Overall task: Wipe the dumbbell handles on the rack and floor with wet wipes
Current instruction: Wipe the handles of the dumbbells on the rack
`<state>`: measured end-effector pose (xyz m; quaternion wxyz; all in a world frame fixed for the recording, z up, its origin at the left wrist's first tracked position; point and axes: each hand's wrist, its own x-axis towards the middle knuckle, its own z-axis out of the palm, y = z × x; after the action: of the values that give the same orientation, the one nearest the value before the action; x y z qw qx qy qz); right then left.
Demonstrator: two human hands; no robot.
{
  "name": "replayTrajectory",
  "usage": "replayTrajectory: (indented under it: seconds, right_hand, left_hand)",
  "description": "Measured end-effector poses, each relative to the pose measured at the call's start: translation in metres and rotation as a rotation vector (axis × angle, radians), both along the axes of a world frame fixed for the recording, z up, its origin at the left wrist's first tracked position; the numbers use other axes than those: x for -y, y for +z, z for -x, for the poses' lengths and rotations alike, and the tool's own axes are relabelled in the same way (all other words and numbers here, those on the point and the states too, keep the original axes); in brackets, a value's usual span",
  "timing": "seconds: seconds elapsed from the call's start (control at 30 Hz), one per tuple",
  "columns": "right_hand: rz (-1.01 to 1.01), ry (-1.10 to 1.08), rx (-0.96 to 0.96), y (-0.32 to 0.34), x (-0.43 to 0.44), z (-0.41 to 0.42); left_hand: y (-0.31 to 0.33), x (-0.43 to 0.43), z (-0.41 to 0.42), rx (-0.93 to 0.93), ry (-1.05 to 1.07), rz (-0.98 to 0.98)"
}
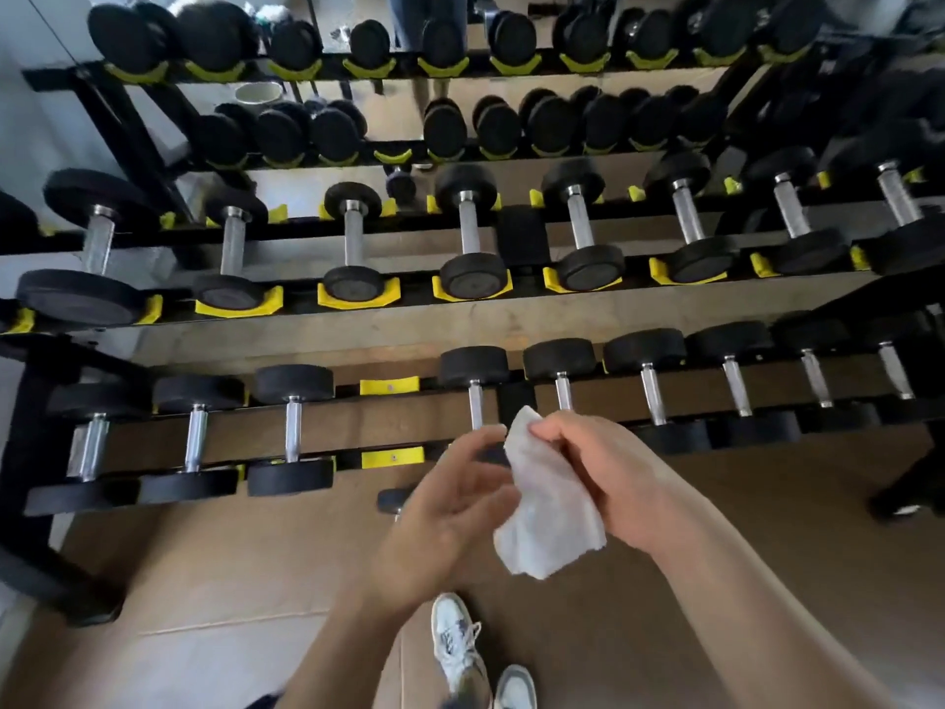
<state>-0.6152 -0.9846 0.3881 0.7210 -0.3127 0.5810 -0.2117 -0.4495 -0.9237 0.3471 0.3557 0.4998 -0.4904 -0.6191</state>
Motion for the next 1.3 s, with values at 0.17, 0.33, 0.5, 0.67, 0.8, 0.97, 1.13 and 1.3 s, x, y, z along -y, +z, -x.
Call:
replayTrajectory:
  seconds: [0.17,0.33,0.5,0.67,0.8,0.97,1.13,1.3]
  right_hand:
    - [0.017,0.054,-0.036,-0.025,0.051,-0.007]
    - [0.097,-0.195,0.190,-0.069,0.084,-0.002]
    - [0.358,0.525,-0.148,-0.125,0.097,0.012]
    - [0.481,0.619,-0.318,-0.227,0.135,0.032]
    - [0.174,0.237,0.329,-0.323,0.174,0.048]
    - [0.007,-0.207,0.530,-0.434,0.197,0.018]
    - [0.355,-0.204,0.033,-0.506,0.216,-0.017]
    - [0.646,0.340,-0.111,-0.524,0.229,-0.023]
  left_hand:
    - [-0.014,0.045,-0.009,-0.098,0.055,-0.154]
    - [-0.039,0.071,-0.015,-0.217,0.171,-0.206]
    - [-0.086,0.103,-0.002,-0.164,0.289,-0.189]
    - [-0.187,0.144,0.015,-0.111,0.489,-0.195]
    - [-0.295,0.172,0.014,-0.236,0.552,-0.180]
    - [-0.400,0.200,0.010,-0.012,0.326,0.003]
    - [-0.466,0.236,0.007,0.545,0.264,0.393]
    - [-0.499,0.265,-0.003,0.676,0.333,0.604]
